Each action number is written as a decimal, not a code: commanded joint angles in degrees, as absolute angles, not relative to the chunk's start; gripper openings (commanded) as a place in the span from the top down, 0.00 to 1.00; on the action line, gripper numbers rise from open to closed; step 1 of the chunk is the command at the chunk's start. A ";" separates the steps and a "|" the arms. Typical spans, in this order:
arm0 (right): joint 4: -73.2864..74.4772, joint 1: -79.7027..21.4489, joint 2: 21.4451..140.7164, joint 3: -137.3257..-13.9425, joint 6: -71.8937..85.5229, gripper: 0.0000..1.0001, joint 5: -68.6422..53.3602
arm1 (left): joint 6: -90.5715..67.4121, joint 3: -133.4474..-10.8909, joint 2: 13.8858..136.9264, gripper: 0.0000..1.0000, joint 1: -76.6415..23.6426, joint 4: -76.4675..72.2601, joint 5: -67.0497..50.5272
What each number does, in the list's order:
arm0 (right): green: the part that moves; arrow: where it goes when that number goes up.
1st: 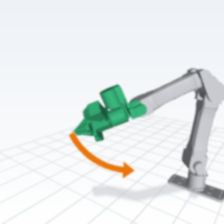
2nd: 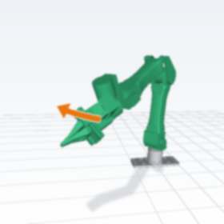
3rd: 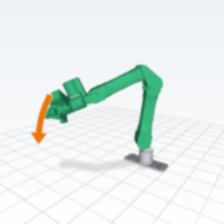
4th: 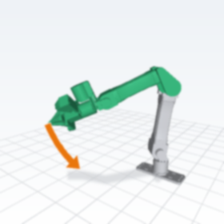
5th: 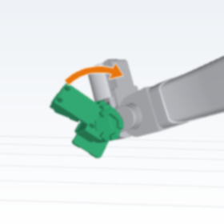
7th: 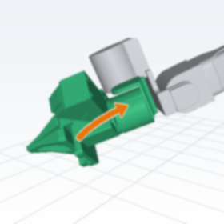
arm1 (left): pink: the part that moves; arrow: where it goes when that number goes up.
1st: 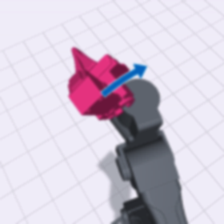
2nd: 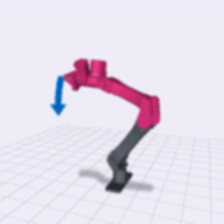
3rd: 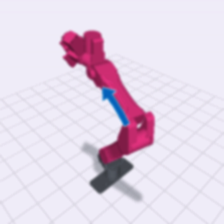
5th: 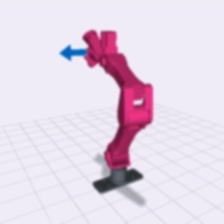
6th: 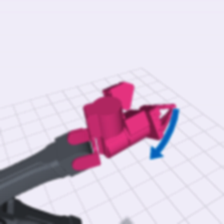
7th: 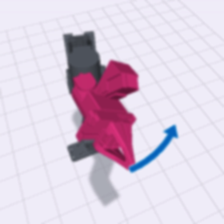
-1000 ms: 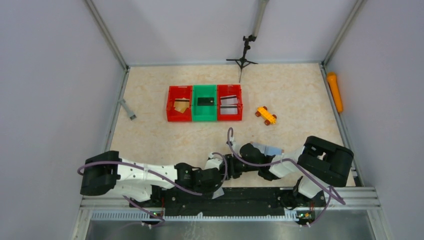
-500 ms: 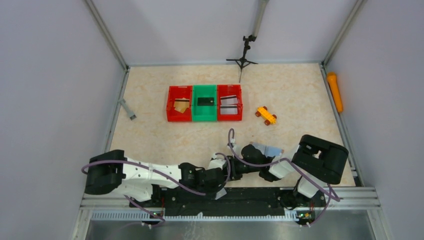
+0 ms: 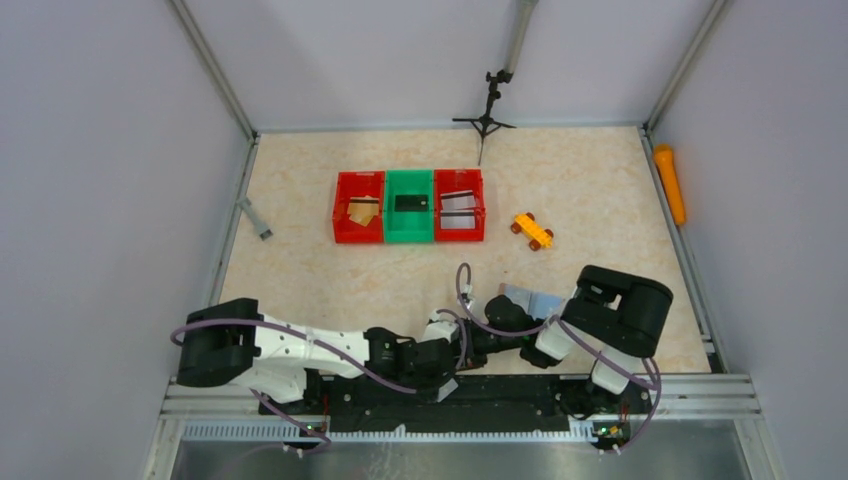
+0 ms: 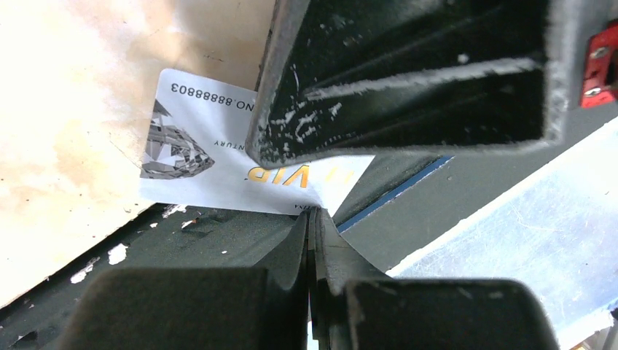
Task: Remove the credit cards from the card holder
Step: Pick up the credit card from the center of the board, then place the credit card in the storage box.
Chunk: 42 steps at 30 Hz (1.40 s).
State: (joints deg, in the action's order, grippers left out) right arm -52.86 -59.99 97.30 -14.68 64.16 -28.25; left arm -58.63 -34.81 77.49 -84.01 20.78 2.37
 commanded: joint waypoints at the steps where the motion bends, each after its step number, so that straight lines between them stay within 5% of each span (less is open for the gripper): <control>1: -60.87 -60.30 101.25 -13.74 66.59 0.86 -30.11 | -58.09 -31.13 79.93 1.00 -84.29 25.32 5.26; 4: -63.39 -60.05 102.61 -13.26 67.24 1.00 -30.28 | -58.09 -30.94 79.40 1.00 -84.35 25.44 5.63; 12: -54.05 -57.69 95.45 -13.09 63.06 1.00 -25.89 | -57.18 -33.12 70.53 0.96 -83.78 28.82 11.18; 17: -41.82 -53.39 87.11 -15.74 58.11 1.00 -24.67 | -53.18 -33.69 60.64 0.66 -77.91 26.63 11.09; 19: -36.38 -50.76 83.18 -17.62 55.73 1.00 -24.87 | -50.89 -33.74 56.41 0.61 -74.27 25.76 9.88; 28: -6.79 -40.78 67.95 -33.72 42.41 1.00 -11.43 | -41.42 -32.84 52.88 0.62 -55.29 20.52 4.21; 34: -1.97 -36.49 73.44 -46.23 36.13 1.00 -4.40 | -36.83 -36.67 60.69 0.63 -47.95 17.37 6.13; 42: 11.21 -36.51 89.19 -71.35 7.78 1.00 8.47 | -30.98 -39.64 61.17 0.63 -43.97 15.84 15.80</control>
